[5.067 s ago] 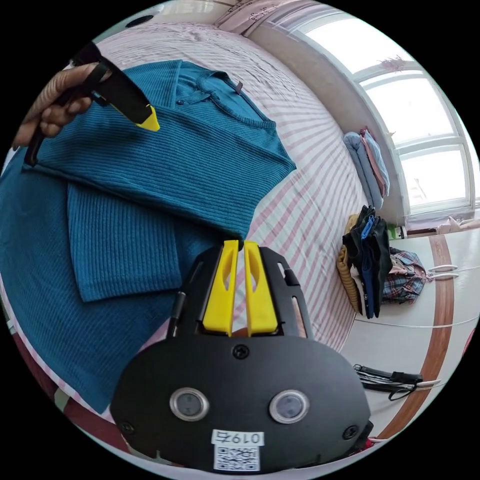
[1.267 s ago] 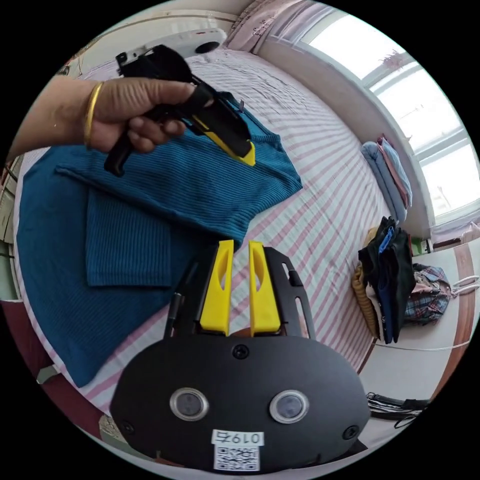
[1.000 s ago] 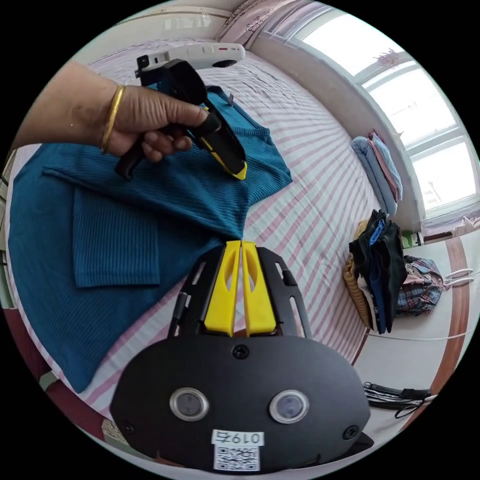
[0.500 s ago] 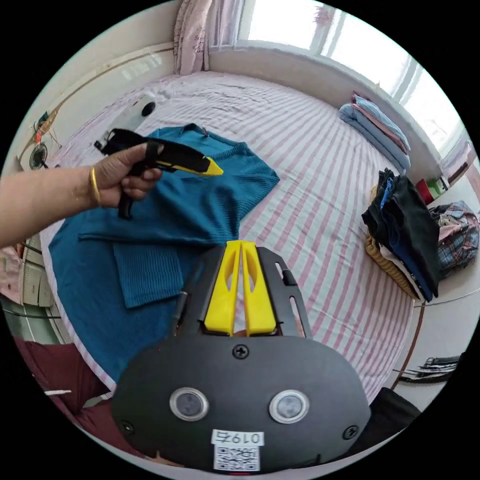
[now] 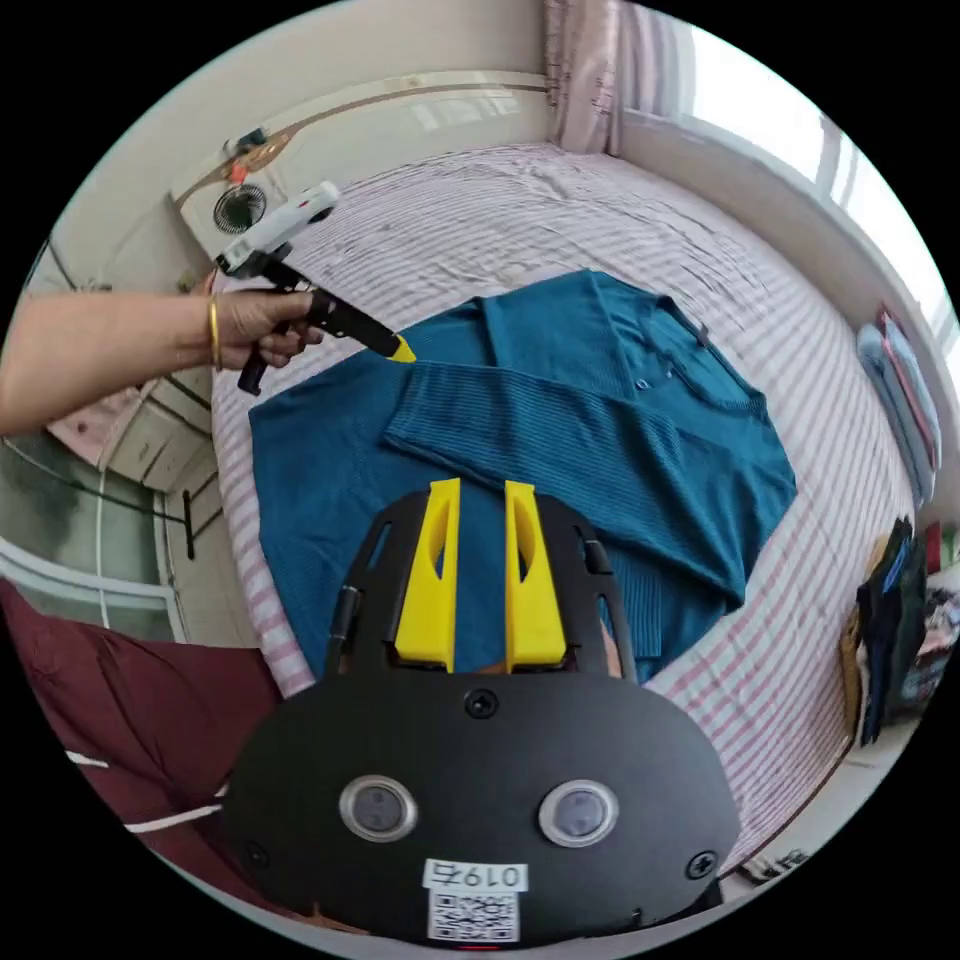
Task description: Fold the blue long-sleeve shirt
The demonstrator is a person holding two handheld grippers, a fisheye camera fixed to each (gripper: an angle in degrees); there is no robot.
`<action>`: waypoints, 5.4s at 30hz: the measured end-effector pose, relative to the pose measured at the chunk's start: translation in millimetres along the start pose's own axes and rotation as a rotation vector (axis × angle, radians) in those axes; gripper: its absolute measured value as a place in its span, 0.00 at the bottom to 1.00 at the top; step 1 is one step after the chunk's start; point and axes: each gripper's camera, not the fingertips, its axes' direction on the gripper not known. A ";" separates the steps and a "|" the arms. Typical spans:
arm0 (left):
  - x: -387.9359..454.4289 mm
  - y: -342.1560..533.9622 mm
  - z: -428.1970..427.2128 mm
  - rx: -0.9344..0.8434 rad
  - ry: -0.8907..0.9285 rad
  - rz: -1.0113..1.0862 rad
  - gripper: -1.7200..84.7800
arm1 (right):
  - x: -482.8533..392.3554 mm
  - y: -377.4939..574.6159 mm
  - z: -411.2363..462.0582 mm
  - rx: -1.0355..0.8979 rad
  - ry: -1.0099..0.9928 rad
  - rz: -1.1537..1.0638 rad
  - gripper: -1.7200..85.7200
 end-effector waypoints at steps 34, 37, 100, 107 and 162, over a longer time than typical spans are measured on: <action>-58.1 120.1 -60.8 -0.010 0.009 0.167 0.03 | -162.9 -31.1 47.0 -0.051 0.067 -0.386 0.02; -59.9 136.2 -60.8 -0.047 -0.035 0.153 0.03 | -162.3 -26.4 57.6 -0.133 0.029 -0.378 0.04; 66.0 535.3 -224.9 -0.116 -0.100 0.562 0.03 | -340.3 155.6 -227.0 -0.081 0.306 0.841 0.01; 56.0 517.7 -171.0 -0.193 -0.203 0.444 0.03 | -310.4 164.2 -171.8 -0.236 0.363 0.904 0.04; -89.2 395.2 7.2 -0.151 0.010 0.201 0.03 | -312.9 228.8 246.4 -0.604 0.558 -0.364 0.10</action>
